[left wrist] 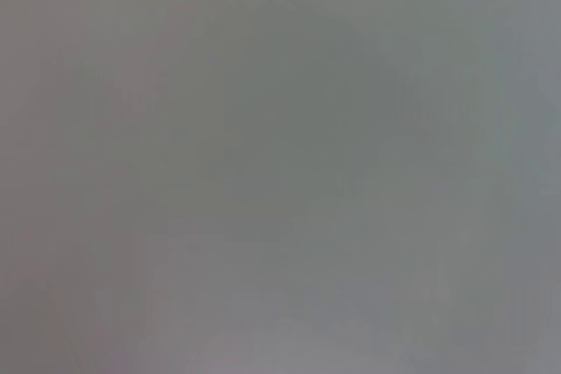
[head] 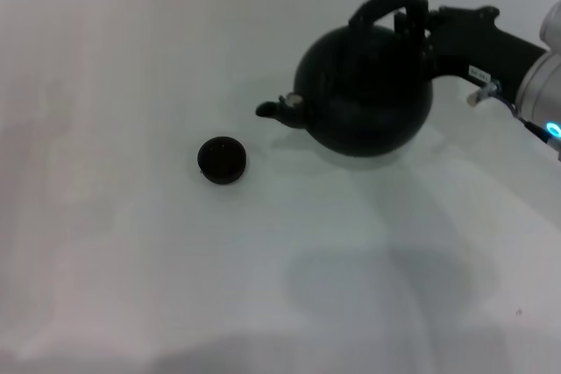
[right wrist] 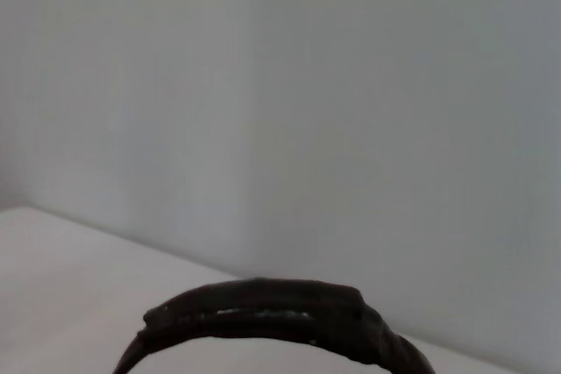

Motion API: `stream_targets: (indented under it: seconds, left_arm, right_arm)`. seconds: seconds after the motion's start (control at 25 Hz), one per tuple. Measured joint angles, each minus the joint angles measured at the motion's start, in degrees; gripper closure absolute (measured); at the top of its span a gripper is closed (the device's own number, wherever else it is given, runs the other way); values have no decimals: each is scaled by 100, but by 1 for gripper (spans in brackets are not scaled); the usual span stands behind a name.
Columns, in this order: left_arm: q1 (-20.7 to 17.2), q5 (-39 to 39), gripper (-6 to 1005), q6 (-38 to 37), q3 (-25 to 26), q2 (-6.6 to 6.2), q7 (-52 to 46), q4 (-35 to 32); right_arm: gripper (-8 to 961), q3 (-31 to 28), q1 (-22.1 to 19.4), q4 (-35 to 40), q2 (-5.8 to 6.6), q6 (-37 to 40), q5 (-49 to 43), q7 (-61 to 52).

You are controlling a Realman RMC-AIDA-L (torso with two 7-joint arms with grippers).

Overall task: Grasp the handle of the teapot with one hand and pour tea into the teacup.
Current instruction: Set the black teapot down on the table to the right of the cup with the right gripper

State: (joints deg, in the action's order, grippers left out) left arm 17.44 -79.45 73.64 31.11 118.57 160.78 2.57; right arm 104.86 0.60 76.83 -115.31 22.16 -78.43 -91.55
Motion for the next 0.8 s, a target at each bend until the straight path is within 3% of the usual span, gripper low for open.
stream_targets:
  seconds: [0.8]
  left_arm:
    - [24,18,139,-8,-27,-1,-8,-14]
  right_arm:
    - [836,-168,274,-771,-15,22,70,9]
